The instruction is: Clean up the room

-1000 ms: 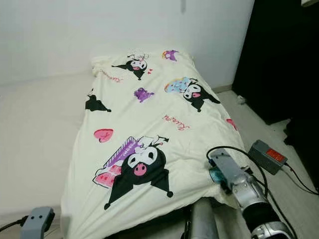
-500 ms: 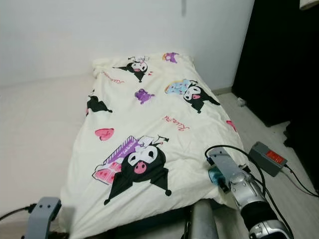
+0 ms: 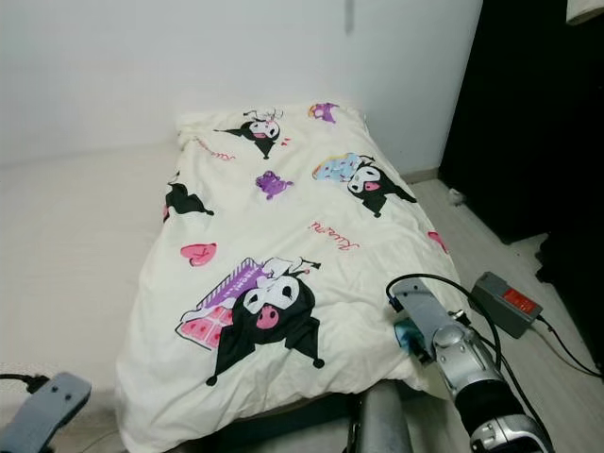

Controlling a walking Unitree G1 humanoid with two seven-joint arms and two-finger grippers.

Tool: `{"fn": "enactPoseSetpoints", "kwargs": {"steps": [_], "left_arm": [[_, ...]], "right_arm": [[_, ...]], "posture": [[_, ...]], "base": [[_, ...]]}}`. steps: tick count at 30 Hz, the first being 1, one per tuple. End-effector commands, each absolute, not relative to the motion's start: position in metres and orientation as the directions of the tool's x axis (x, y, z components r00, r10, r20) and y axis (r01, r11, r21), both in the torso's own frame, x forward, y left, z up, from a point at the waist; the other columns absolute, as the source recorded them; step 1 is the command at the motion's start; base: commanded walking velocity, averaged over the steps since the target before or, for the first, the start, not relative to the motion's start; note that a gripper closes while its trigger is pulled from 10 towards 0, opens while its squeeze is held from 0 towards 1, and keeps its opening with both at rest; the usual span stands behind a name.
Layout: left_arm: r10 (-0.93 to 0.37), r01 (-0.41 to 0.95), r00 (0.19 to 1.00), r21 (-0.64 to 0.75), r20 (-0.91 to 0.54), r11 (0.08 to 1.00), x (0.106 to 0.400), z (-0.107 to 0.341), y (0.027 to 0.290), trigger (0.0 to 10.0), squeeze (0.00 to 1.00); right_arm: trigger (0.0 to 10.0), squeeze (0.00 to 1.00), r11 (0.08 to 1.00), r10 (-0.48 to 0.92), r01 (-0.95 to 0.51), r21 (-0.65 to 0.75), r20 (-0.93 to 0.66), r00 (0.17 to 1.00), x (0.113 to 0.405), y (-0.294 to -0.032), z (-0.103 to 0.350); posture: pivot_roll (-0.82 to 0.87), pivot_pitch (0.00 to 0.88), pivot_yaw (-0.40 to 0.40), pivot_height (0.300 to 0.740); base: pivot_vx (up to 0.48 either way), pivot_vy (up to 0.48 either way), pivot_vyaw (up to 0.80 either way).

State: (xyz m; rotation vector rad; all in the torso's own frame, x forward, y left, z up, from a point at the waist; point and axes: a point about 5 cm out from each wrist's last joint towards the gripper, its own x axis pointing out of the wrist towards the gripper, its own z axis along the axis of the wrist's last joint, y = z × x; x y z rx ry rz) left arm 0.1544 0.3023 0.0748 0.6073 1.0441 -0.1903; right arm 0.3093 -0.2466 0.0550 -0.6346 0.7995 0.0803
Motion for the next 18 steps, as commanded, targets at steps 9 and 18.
{"fn": "enactPoseSetpoints", "kwargs": {"steps": [9,18], "left_arm": [[0.152,0.218,0.797,0.513,-0.584,0.830,0.217,0.125,0.297,10.0,1.00],[-0.019,-0.005,0.976,-0.107,-0.216,0.994,0.271,0.123,0.220,10.0,0.35]], "right_arm": [[10.0,1.00,0.946,0.015,-0.159,-0.282,-0.452,0.892,0.340,-0.222,0.093],[10.0,0.00,0.985,0.155,-0.170,-0.002,-0.406,0.901,0.336,-0.181,0.070]], "posture": [[0.00,0.026,0.008,0.550],[0.00,0.000,-0.016,0.554]], "base": [[0.000,0.000,0.00],[0.000,0.000,0.00]]}}
